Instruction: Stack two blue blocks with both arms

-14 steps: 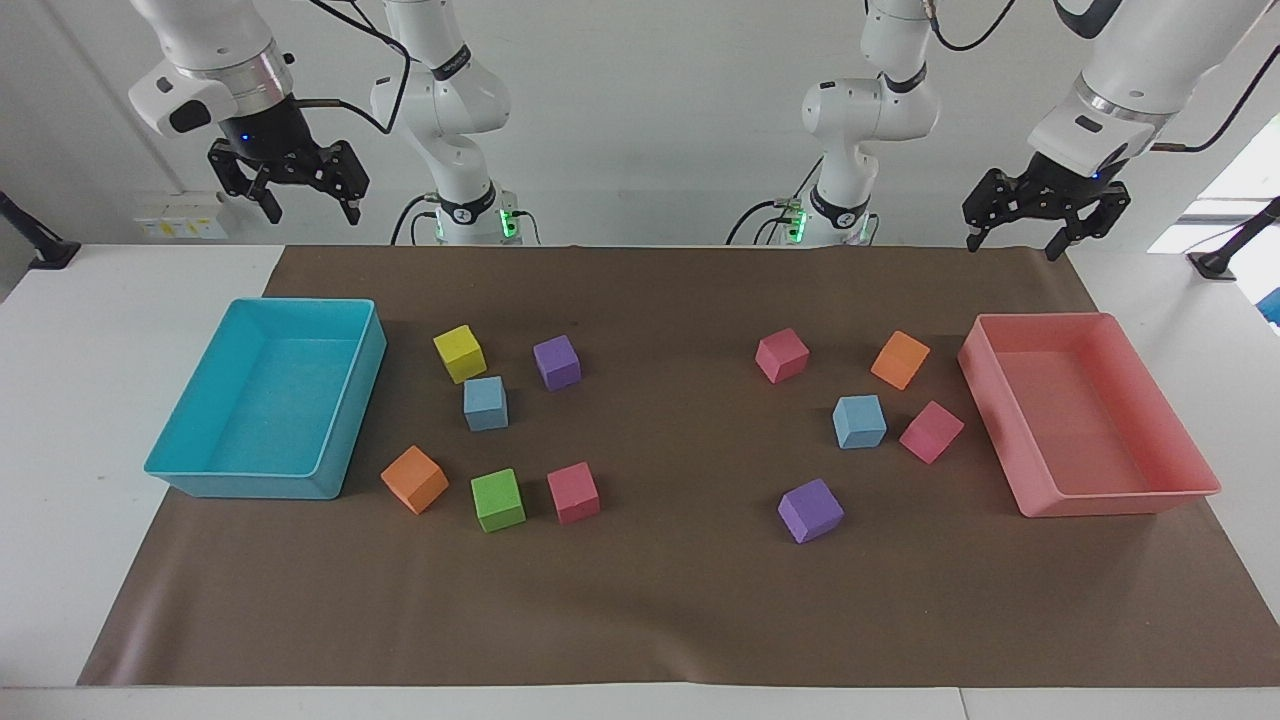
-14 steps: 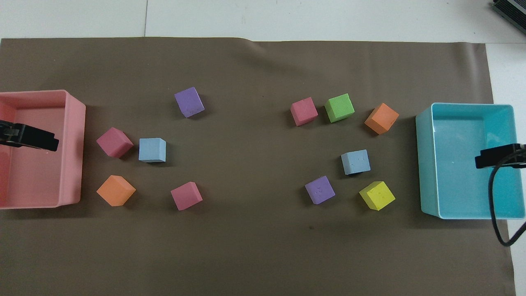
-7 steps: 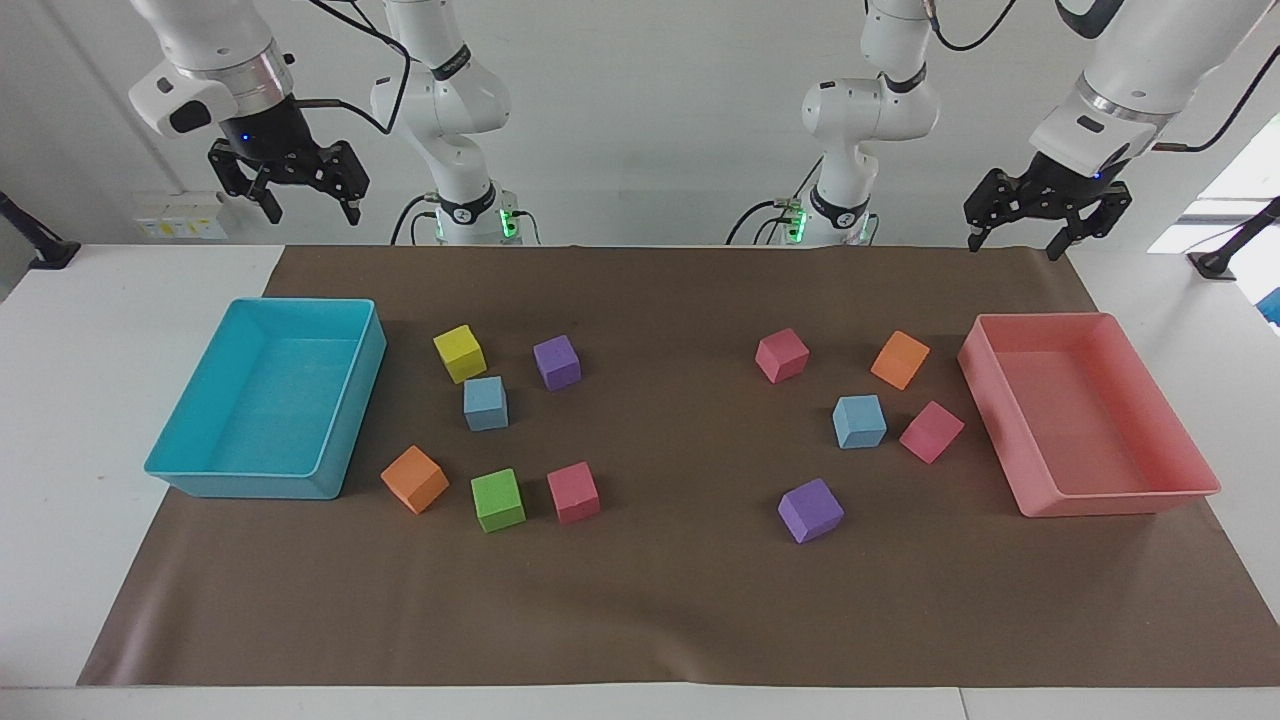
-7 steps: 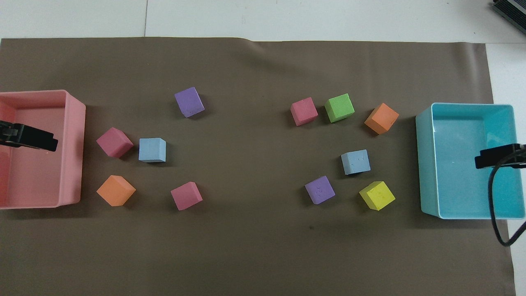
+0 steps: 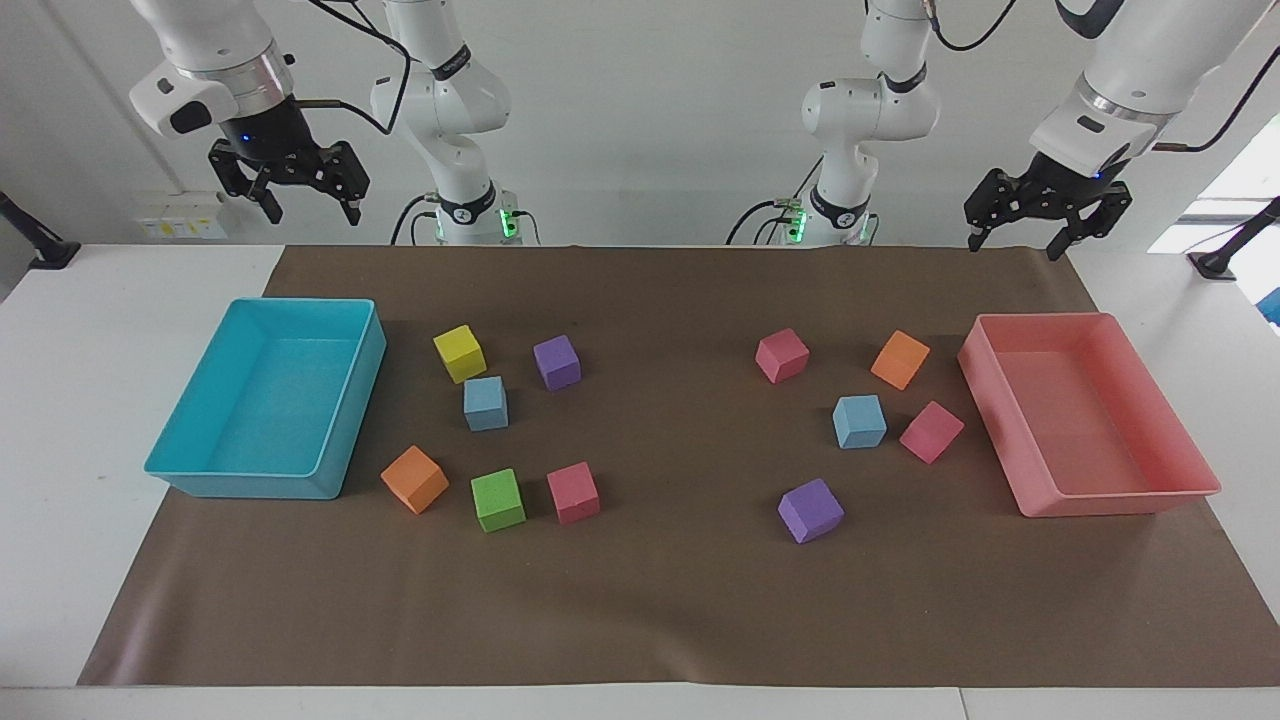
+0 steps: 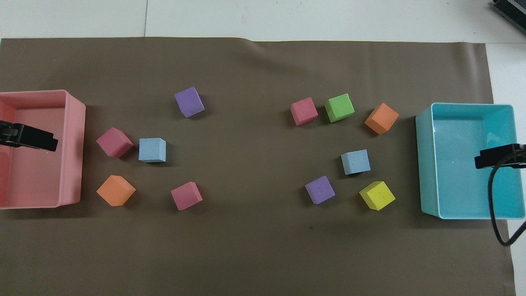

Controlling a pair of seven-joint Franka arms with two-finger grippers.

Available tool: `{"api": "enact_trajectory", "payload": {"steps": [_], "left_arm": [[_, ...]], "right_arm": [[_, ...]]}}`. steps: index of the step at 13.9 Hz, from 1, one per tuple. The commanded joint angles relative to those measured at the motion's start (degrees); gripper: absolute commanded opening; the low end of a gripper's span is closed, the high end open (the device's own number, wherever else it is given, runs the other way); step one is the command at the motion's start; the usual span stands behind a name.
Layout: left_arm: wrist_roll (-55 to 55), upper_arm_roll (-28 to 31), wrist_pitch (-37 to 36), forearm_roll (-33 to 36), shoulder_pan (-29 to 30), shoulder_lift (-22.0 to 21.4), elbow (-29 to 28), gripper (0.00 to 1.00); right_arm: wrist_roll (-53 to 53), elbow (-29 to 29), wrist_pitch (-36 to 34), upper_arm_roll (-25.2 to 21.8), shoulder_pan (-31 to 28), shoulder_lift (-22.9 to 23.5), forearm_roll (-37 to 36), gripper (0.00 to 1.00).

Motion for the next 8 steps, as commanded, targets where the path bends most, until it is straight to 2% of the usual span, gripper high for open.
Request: {"api": "enact_trajectory", "payload": {"steps": [1,8], "left_arm": [[0.2,-0.4,-0.5,0.7,0.8,-0.2,0.1,1.0],[0.2,-0.4,-0.5,0.7,0.8,-0.2,0.1,1.0]], "right_arm": [[-1.4,-1.6,0.8,0.3,-0.6,-1.4,-0.1,1.0],[-1.9,-0.8,0.4,0.3,-0.7,-1.1,-0.1,1.0]]}}
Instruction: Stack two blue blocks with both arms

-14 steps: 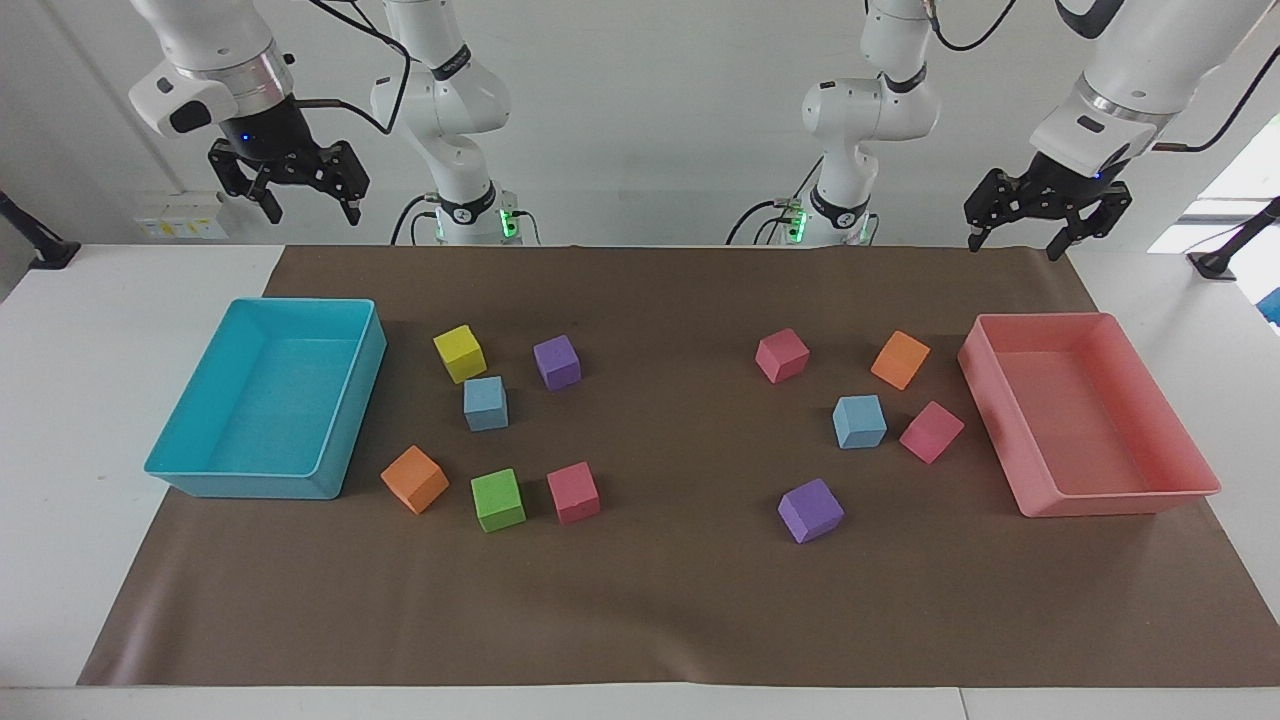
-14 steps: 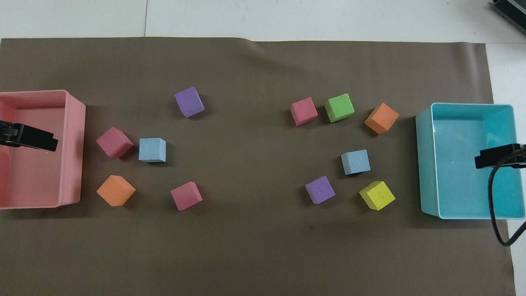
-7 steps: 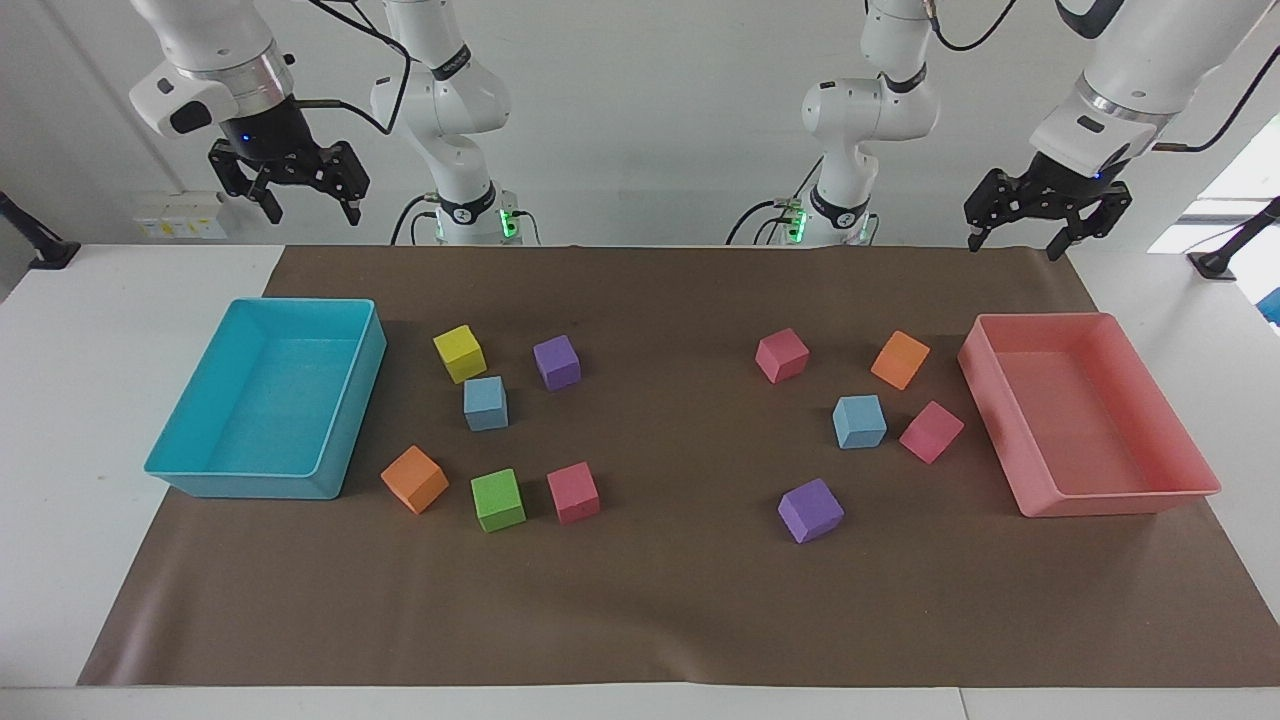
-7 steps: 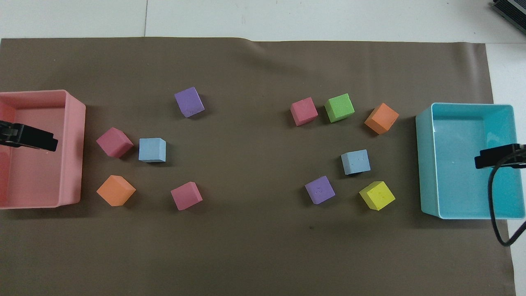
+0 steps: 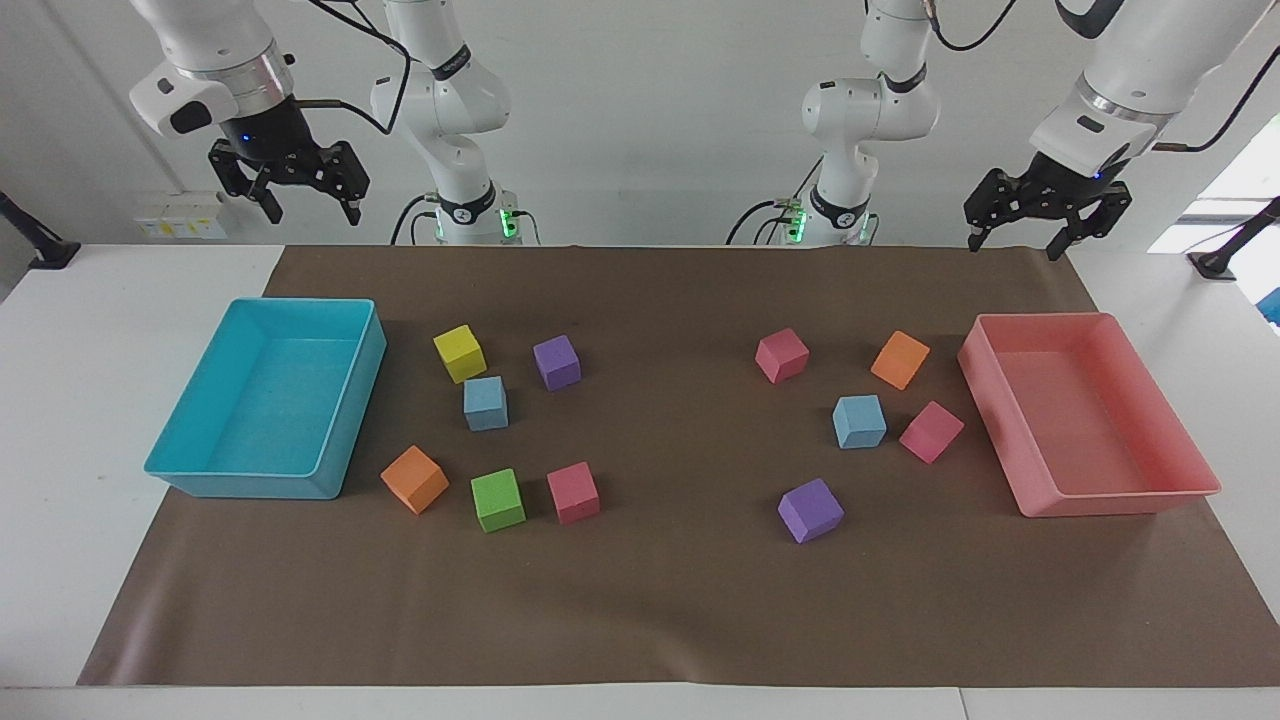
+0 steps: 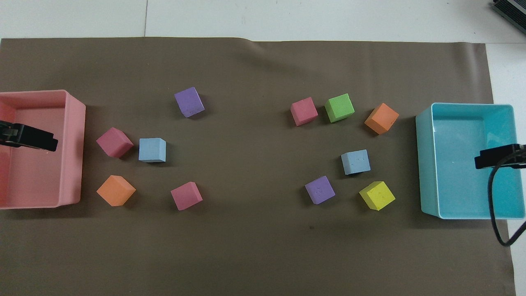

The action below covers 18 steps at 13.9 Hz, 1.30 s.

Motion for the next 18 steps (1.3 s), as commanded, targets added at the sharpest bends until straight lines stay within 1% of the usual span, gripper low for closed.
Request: {"api": "enact_trajectory", "payload": {"steps": [1,3,7,12,14,16,18], "left_arm": [[0.2,-0.4,-0.5,0.7,0.8,-0.2,0.1,1.0],[0.2,-0.4,-0.5,0.7,0.8,-0.2,0.1,1.0],[0.2,-0.4,-0.5,0.7,0.8,-0.2,0.1,1.0],[0.2,-0.4,-0.5,0.7,0.8,-0.2,0.0,1.0],[0.2,-0.4,-0.5,0.7,0.8,-0.2,0.1,1.0],[0.2,-0.4,-0.5,0.7,0.8,-0.2,0.1,1.0],[0.2,-0.4,-0.5,0.7,0.8,-0.2,0.1,1.0]], "right_arm": [[-1.9,-0.8,0.3,0.3,-0.7,-1.1,-0.2,1.0],[-2.2,-1.4,-0.4,0.3,-0.6,-1.6,-0.1,1.0],[-1.9,-3.3,1.1,0.5,0.1,-1.9,0.0,1.0],[-2.1,-9.4,8.6,1.0,0.4,-1.4,1.6,1.0],[-2.3,-12.5,11.4,1.0,1.8,-1.1,2.0,1.0],[-2.3,-14.7,14.5,1.0,3.3,0.2,2.0,1.0],[-2.1,-15.4,16.9,1.0,4.6,2.4,2.0,1.0]]}}
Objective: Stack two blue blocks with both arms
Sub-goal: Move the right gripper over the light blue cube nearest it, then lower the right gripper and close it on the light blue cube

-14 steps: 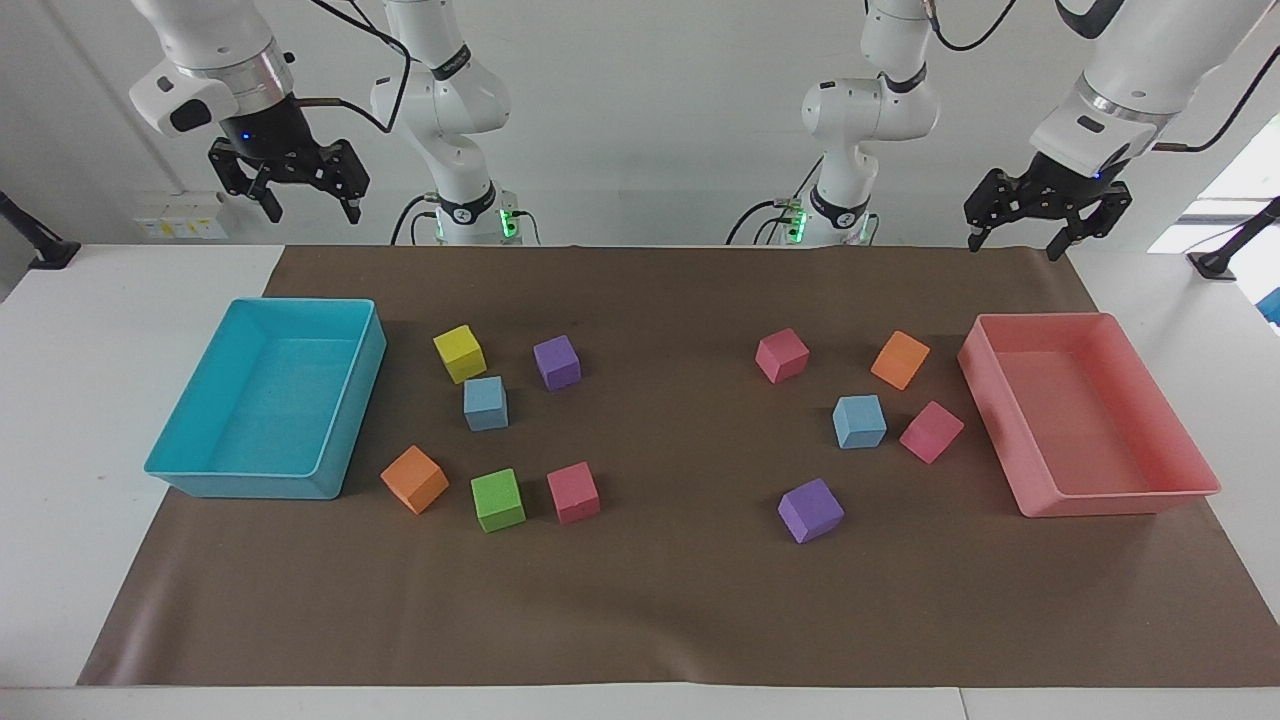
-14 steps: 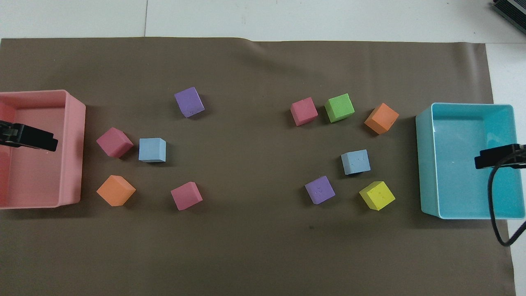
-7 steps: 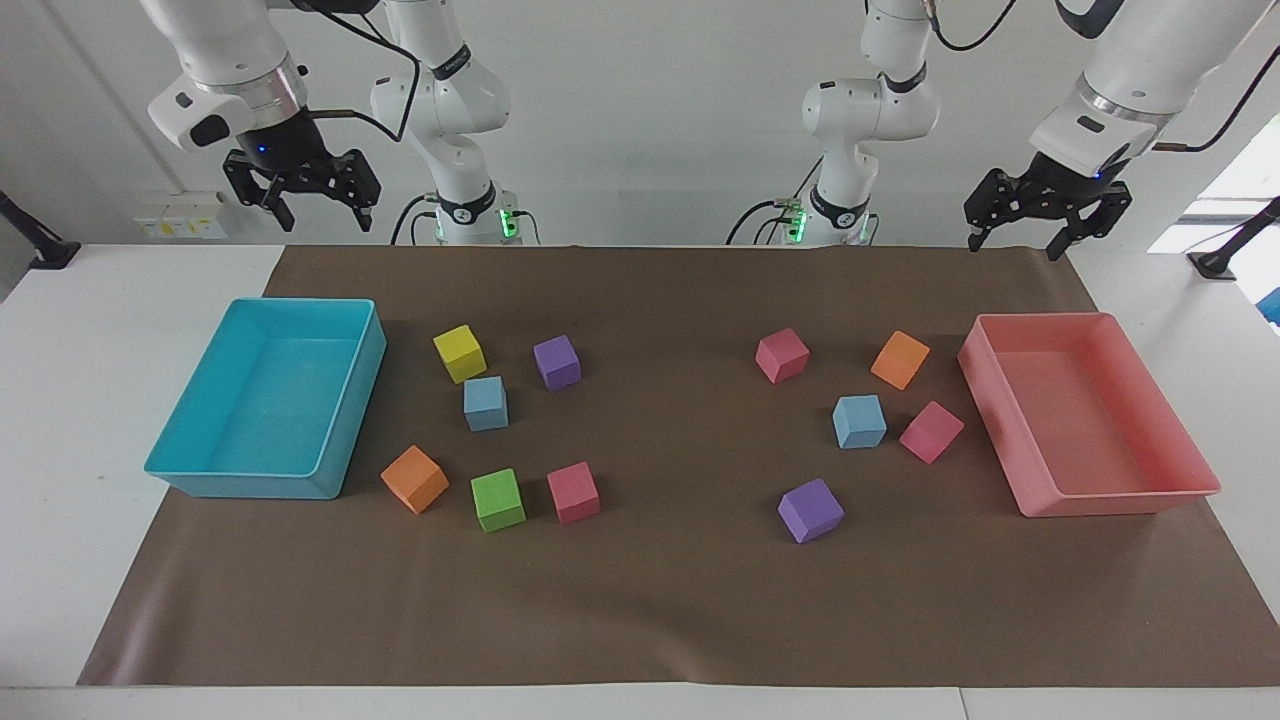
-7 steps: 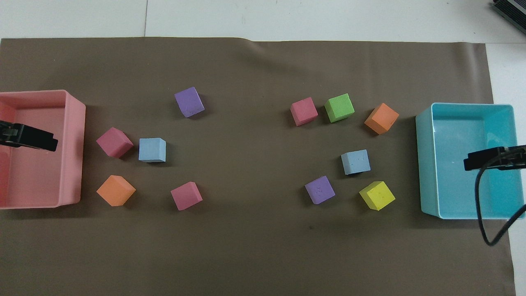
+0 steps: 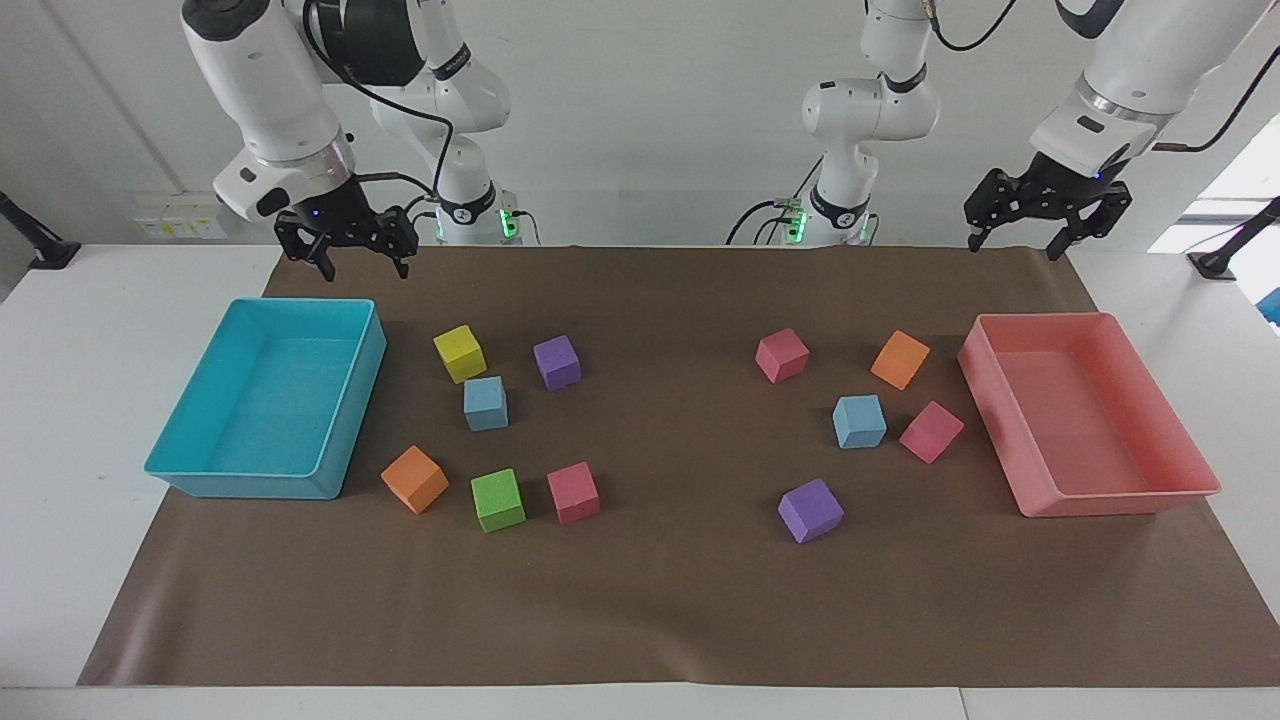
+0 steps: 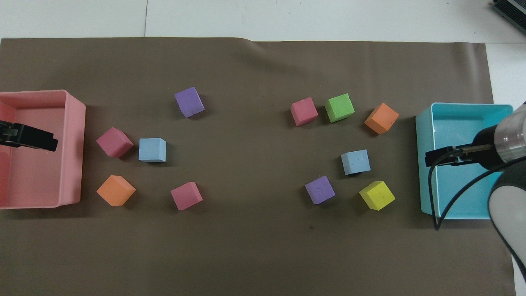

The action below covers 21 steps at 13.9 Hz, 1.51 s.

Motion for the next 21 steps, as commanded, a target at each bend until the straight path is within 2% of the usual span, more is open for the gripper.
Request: {"api": "enact_trajectory", "payload": {"steps": [1,5,12,21], "left_arm": [[0.2,-0.4,-0.5,0.6,0.8,-0.2,0.1,1.0],[0.2,-0.4,-0.5,0.7,0.8,-0.2,0.1,1.0],[0.2,-0.4,-0.5,0.7,0.8,-0.2,0.0,1.0],[0.2,-0.4,-0.5,0.7,0.8,-0.2,0.1,1.0]], "right_arm": [[-1.6,-2.2,4.1,-0.1,1.5,2.5,1.3,1.0],[-1.3,-4.5,12.0,-0.1,3.3,7.9,2.8,1.0],[-1.9,-11.0,24.4,-0.1,6.0,12.1,4.2,1.0],[-1.9,-14.5,31.9,0.1,7.2,16.2,4.7,1.0]]}}
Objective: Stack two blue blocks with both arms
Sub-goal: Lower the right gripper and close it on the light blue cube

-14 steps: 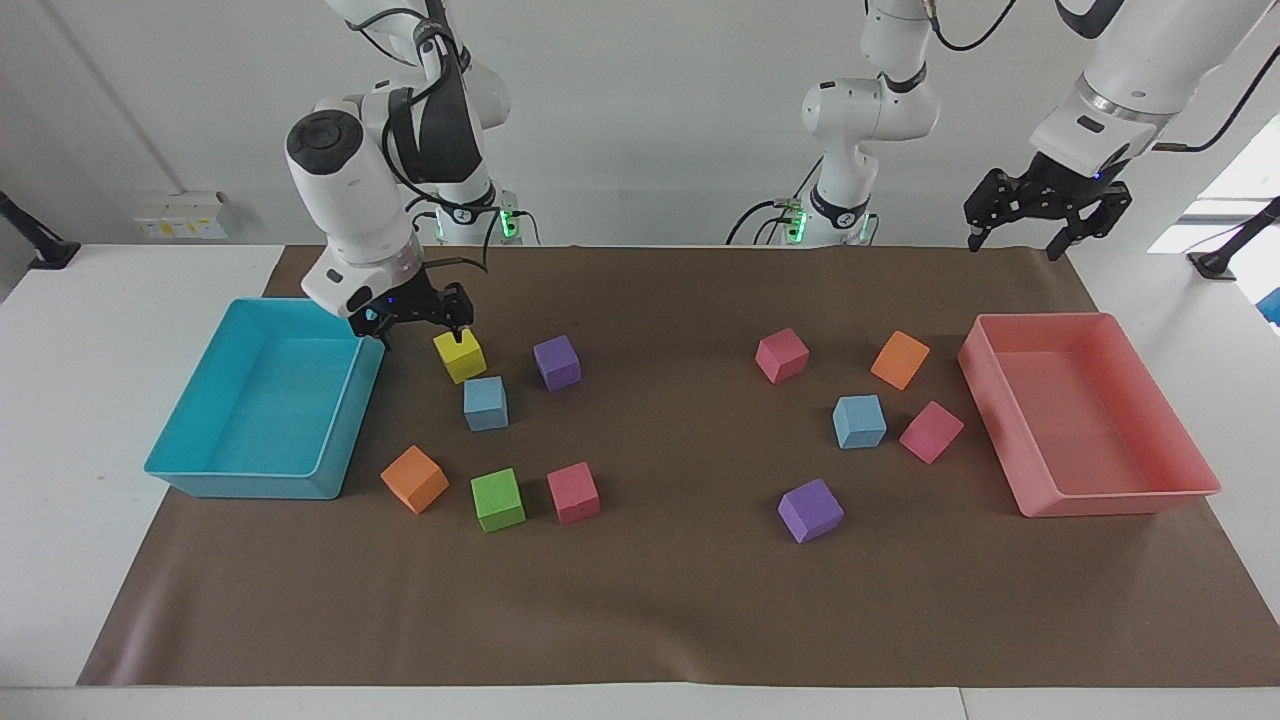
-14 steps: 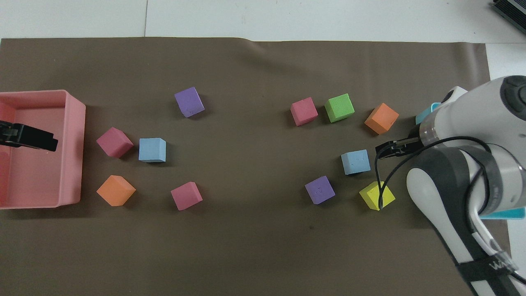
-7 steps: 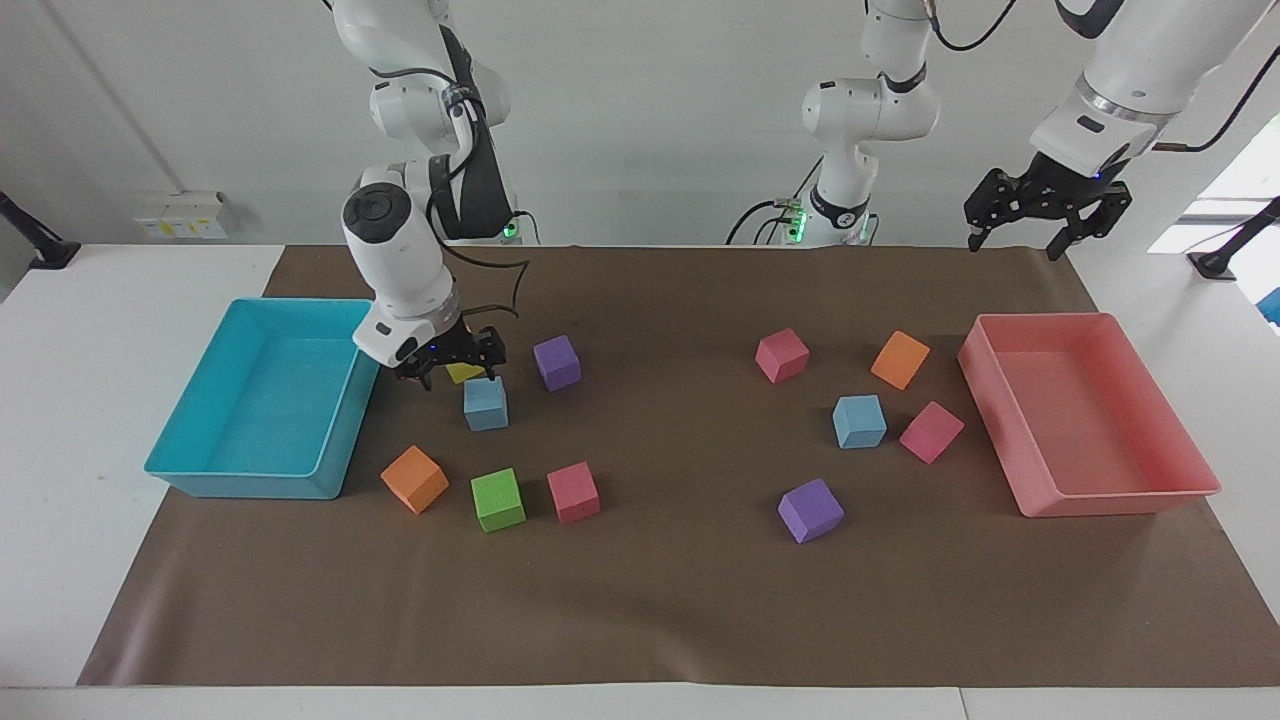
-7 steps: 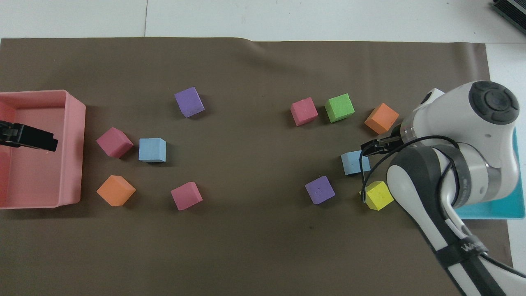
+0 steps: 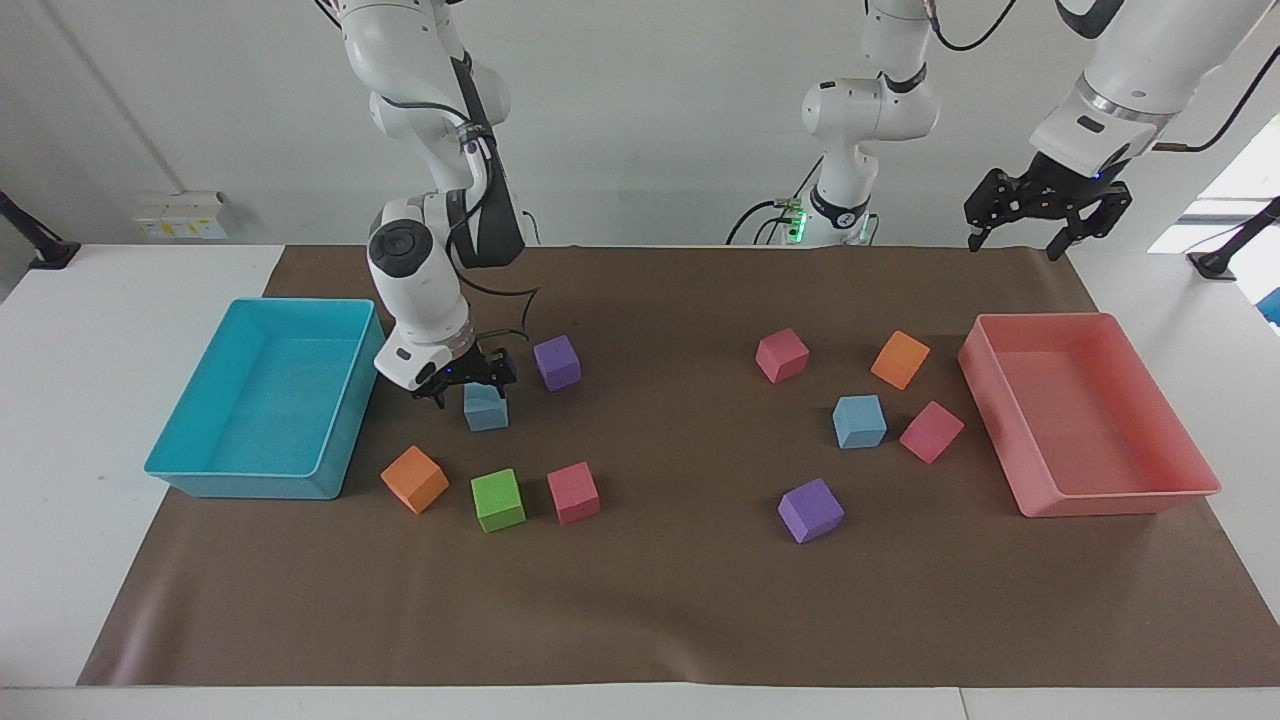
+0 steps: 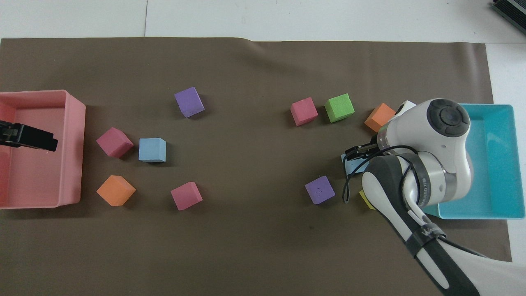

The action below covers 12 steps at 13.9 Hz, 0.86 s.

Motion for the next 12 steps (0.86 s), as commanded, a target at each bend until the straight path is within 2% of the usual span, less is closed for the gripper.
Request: {"api": "enact_trajectory", "payload": {"steps": [1,12], "left_arm": [[0.2,-0.4,-0.5,0.7,0.8,-0.2,0.1,1.0],[0.2,-0.4,-0.5,0.7,0.8,-0.2,0.1,1.0]], "right_arm": [[-1.9,-2.6,3.5,0.0,0.3,0.2,1.9,1.0],[-4.1,-6.0,3.9,0.0,0.3,-0.1,2.0,1.0]]}}
